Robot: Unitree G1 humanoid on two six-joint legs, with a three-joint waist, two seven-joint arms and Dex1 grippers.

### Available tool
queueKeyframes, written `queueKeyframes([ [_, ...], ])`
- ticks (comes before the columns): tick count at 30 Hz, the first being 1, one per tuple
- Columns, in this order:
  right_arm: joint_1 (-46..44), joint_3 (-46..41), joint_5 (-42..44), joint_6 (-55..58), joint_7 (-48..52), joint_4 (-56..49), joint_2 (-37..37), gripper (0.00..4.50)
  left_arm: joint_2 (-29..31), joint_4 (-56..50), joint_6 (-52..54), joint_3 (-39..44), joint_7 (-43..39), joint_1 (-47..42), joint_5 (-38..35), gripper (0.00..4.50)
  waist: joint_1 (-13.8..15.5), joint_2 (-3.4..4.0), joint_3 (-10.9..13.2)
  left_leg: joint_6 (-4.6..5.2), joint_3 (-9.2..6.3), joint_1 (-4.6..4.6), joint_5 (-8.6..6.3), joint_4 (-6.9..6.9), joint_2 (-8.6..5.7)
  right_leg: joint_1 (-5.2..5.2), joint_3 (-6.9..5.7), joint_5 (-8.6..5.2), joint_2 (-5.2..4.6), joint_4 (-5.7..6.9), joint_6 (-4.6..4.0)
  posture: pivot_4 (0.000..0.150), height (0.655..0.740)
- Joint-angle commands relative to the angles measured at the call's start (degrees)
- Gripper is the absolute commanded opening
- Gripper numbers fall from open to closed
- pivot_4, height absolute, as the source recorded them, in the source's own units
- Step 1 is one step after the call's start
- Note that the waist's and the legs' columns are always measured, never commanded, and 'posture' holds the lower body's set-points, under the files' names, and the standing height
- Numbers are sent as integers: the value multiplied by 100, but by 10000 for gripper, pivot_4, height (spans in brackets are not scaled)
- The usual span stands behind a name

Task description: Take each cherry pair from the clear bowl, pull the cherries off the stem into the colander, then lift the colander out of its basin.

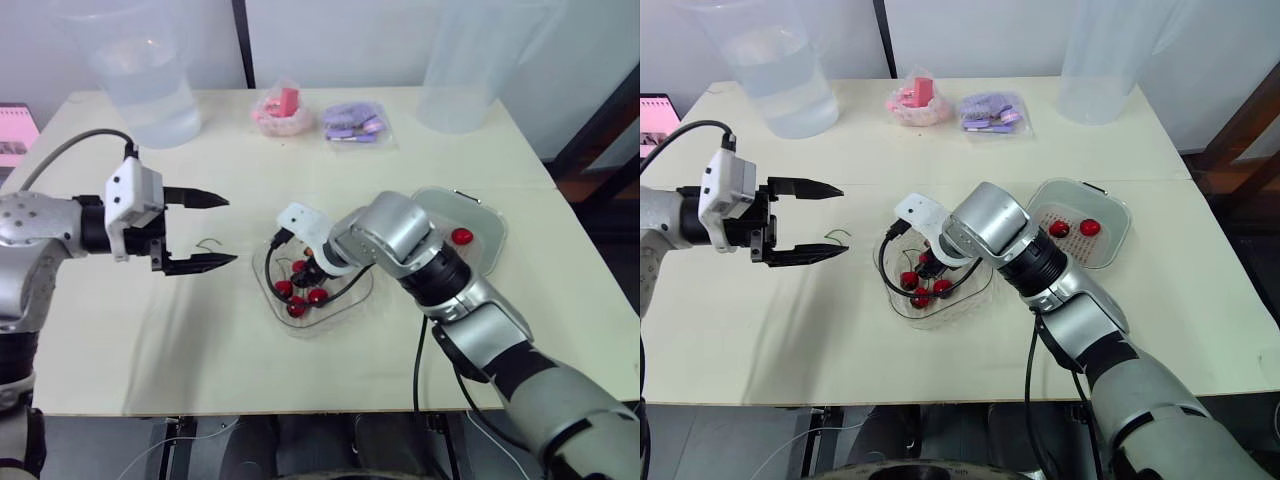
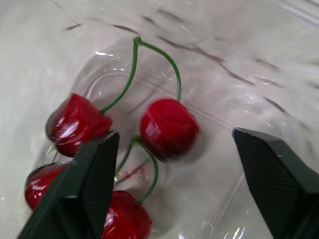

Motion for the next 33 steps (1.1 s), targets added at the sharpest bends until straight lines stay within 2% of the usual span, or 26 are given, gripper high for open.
queueKeyframes([
  [1, -91, -117, -92, -53, 13, -44, 58, 36191, 48, -187, 24, 101, 46, -117, -77, 45000, 0, 0, 0, 0, 0, 0, 0, 0, 0, 0, 0, 0, 0, 0, 0, 1500, 7367],
  [14, -59, -218, -300, -206, -12, 225, 332, 36191, 60, -268, 102, 115, 96, -127, -95, 45000, 0, 0, 0, 0, 0, 0, 0, -2, 0, -1, 0, 0, 1, 0, 0, 1500, 7367],
  [17, -39, -227, -327, -209, 1, 222, 356, 27205, 69, -299, 126, 128, 115, -113, -109, 45000, 2, 0, 0, 0, 0, 0, 0, -1, 0, 0, 0, 0, 0, -1, 0, 1500, 7367],
  [21, -48, -239, -322, -155, 17, 164, 354, 8333, 78, -312, 140, 133, 126, -105, -109, 45000, 1, 0, 0, 0, 0, 0, 0, -1, 0, 0, 0, 0, 0, -1, 0, 1500, 7367],
  [23, -91, -259, -298, -99, 44, 109, 310, 6152, 82, -314, 146, 134, 130, -109, -111, 45000, 0, 0, 0, 0, 0, 0, 0, -1, 0, 0, 0, 0, 0, -1, 0, 1500, 7367],
  [27, -359, -505, -95, 106, 192, -163, 41, 6031, 97, -247, 145, 141, 133, -158, -102, 45000, 4, 1, 1, 0, 0, 0, 0, -2, 0, -1, 0, 0, 0, -2, 0, 1500, 7367],
  [33, -691, -925, 538, 111, 480, -954, -806, 6031, 28, -127, 339, 244, 229, -301, -304, 45000, 11, 0, 1, 0, -2, -1, 0, -3, 0, 0, -1, 0, 0, -4, 0, 1500, 7367],
])
